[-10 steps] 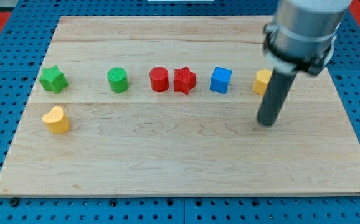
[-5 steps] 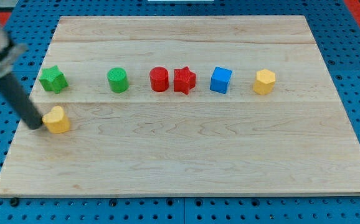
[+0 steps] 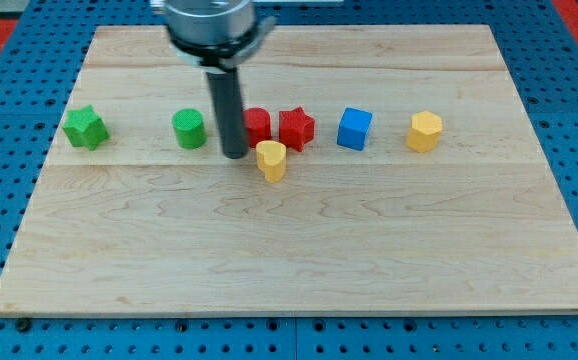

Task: Slide the yellow heart below the yellow hexagon

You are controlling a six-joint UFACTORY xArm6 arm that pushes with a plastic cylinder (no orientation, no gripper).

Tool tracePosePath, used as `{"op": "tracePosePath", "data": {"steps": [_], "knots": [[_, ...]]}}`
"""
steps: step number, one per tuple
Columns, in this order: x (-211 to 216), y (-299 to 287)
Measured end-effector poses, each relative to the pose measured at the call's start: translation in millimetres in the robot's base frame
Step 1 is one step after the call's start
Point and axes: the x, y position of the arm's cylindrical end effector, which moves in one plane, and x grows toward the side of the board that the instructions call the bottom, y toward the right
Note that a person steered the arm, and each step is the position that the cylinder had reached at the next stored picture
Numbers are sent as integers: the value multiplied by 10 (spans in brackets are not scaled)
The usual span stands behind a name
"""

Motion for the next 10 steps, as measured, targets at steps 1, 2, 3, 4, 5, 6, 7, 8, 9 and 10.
{"op": "tracePosePath", "data": {"steps": [1, 2, 3, 4, 5, 6, 7, 8, 9, 10], "knots": [[264, 389], [287, 1082], [296, 1582], [534, 717], [780, 372], [895, 1119], [655, 1772], [455, 2051], [503, 1941], [745, 1369]]}}
